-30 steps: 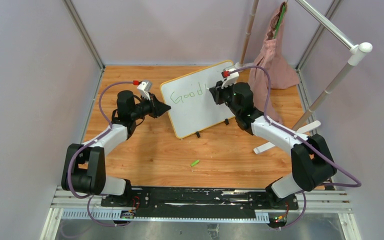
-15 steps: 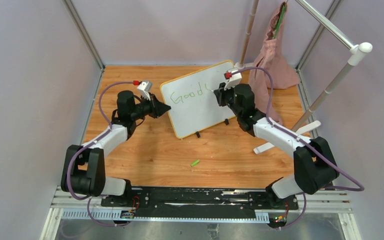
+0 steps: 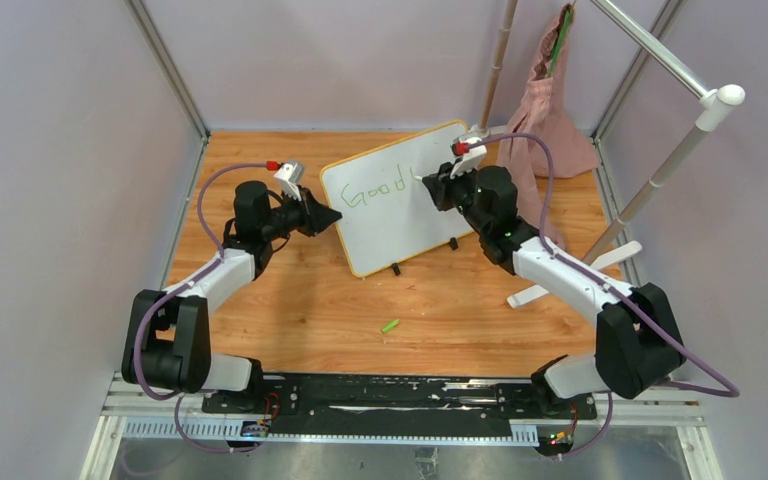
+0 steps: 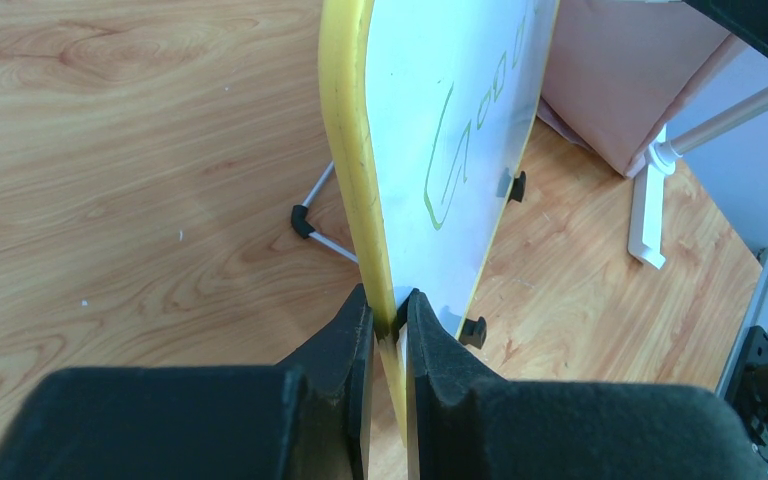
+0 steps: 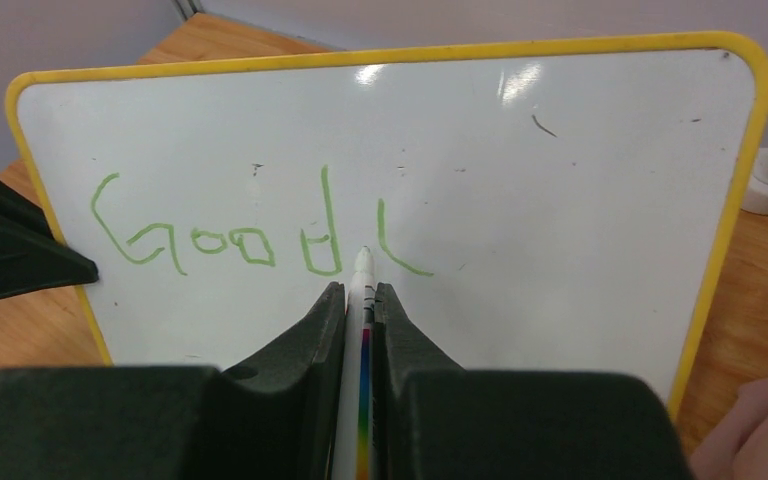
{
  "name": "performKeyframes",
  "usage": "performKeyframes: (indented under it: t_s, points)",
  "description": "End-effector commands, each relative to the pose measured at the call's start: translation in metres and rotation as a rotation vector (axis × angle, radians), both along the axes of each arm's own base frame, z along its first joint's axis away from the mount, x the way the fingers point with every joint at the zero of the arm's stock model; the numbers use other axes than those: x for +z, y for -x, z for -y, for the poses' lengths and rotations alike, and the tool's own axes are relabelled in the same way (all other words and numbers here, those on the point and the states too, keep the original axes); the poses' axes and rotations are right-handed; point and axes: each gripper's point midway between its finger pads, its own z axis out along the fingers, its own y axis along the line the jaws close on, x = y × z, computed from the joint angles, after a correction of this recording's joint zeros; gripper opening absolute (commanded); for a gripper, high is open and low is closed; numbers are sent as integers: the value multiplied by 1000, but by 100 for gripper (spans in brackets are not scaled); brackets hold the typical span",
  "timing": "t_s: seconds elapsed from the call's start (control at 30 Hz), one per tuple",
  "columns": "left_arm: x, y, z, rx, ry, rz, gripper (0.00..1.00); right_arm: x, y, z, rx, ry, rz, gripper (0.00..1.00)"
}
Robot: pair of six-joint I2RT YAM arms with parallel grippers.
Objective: Write a sentence on the whiteboard
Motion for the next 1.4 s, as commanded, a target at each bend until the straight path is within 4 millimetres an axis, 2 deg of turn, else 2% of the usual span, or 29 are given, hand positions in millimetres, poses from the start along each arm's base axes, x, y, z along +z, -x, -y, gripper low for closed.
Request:
performKeyframes:
  t_s: [0.0,0.17,0.7,0.97,1.37]
  points:
    - [-12,-16,-23,103,-122,47,0,19,4,-23,84,-36,23,0]
    - [-10,-16,-23,105,-122,53,0,18,-3,-28,85,-31,12,0]
    - [-10,-16,-21,99,-121,53,0,2,-19,-19,6,13,-14,0]
    - [-10,-15,-20,96,-121,53,0,-3,-26,-4,-56,27,-26,0]
    - [-10,-14,-19,90,-127,54,0,2,-32,13,-105,22,-24,0]
